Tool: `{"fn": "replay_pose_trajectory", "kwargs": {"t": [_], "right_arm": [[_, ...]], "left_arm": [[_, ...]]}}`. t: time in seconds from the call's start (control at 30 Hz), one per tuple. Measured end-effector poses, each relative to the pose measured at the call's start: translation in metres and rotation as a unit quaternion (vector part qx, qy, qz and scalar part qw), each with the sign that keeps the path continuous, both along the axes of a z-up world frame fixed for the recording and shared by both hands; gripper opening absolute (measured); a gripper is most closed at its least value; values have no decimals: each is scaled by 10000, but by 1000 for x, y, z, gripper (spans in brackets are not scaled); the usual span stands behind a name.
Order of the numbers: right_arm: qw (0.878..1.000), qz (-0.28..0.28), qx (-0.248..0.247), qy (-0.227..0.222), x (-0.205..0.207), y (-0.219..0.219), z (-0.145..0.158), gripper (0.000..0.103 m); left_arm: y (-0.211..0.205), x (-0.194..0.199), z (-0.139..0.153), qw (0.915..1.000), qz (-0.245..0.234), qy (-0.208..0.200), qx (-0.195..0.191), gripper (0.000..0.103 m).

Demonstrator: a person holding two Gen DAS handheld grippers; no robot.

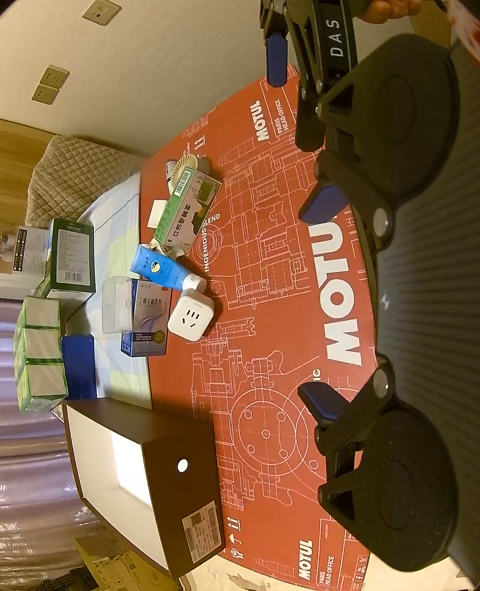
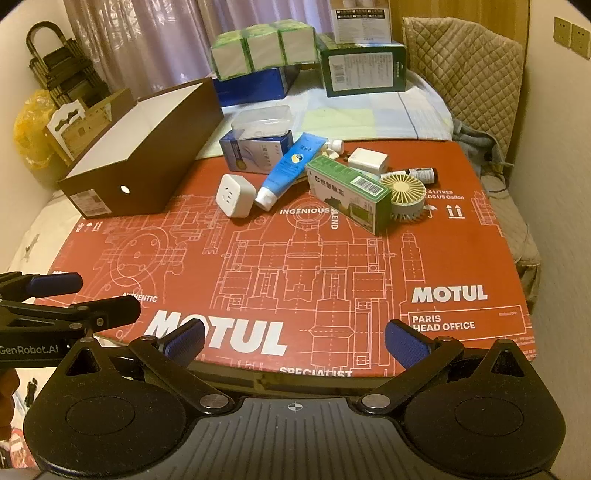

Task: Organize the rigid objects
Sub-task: 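Move both tools toward the items on the red mat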

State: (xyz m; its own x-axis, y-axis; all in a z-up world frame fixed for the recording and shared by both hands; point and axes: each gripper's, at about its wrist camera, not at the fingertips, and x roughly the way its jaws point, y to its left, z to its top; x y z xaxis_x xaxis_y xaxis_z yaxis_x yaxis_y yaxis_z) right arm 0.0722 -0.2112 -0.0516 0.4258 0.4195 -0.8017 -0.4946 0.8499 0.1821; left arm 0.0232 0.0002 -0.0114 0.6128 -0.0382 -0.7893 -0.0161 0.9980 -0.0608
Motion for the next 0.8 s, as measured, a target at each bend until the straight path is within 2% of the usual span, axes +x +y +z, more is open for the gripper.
{"fn": "replay_pose_trajectory", "kwargs": {"t": [0.5, 0.8], "right_arm": [[9999, -104, 26, 38, 13, 4, -1, 101], [9987, -490, 99, 62, 38, 10, -5, 101]], "left_arm": [[5, 23, -4, 9999, -114, -18, 68, 91], [18, 64, -20, 9988, -469, 40, 168, 91]]}}
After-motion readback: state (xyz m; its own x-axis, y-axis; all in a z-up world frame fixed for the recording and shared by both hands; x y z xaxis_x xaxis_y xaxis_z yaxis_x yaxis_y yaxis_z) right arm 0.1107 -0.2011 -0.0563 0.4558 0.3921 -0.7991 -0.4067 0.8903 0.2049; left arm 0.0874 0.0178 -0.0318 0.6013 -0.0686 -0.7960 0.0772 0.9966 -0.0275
